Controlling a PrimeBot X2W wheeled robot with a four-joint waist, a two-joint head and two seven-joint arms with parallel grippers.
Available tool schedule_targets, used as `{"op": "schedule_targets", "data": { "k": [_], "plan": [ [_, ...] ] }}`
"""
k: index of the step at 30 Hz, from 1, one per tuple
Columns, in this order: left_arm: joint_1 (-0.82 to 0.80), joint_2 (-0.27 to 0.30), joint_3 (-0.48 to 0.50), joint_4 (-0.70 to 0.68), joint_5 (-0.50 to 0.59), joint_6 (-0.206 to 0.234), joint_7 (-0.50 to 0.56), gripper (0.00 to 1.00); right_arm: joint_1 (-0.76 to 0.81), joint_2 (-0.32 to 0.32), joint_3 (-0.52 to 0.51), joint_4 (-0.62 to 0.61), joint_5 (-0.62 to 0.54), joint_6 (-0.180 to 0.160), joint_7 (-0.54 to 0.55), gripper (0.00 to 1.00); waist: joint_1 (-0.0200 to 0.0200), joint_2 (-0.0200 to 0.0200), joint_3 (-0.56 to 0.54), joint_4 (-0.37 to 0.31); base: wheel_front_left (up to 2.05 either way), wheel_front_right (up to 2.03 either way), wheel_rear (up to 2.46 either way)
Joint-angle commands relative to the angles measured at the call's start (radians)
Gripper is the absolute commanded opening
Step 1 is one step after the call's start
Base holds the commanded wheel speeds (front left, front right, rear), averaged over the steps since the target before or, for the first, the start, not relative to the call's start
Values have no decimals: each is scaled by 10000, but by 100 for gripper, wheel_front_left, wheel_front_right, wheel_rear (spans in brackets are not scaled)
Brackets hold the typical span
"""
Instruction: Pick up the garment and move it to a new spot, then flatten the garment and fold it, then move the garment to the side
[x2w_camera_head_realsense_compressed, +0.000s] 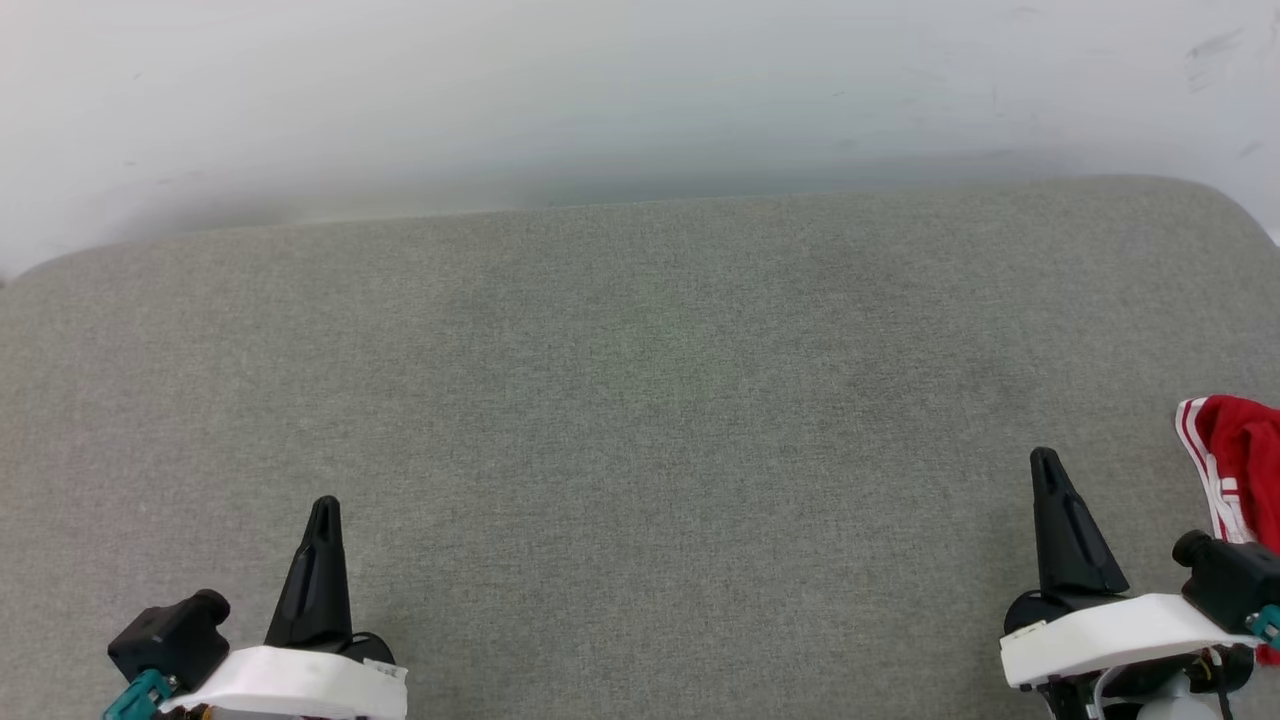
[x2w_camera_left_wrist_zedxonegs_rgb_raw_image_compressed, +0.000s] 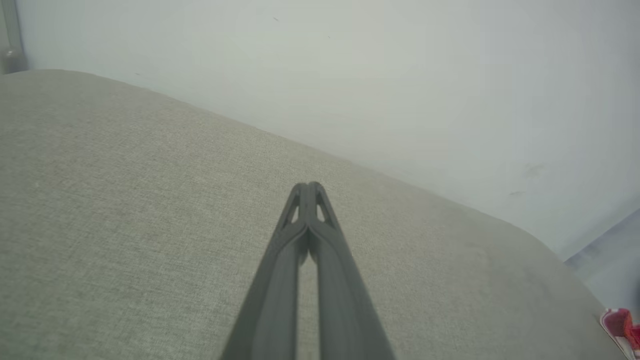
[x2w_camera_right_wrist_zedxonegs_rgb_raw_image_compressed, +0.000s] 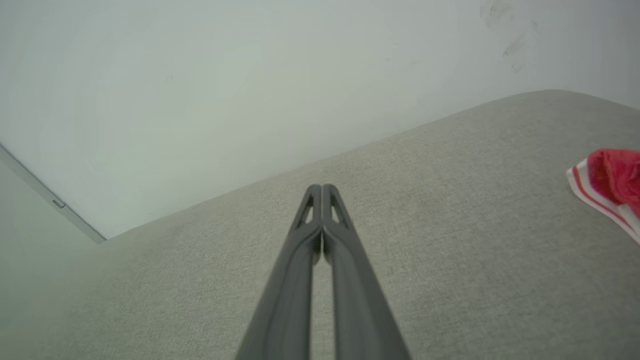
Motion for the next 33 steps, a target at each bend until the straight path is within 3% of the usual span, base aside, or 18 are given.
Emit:
{"op": "schedule_targets", "data": {
  "k": [1,33],
  "plan": [
    [-255,96,-21,-75,-383,3,80,0,-239,-103,-21,-97,426,-1,61,0,0,0,-8,3,0,0,0],
    [-791,228,-53,660,-5016,-13,1185,0,-453,-256,-201,307,5284,-2,1072,0,0,0,-222,63,0,0,0]
  ]
}}
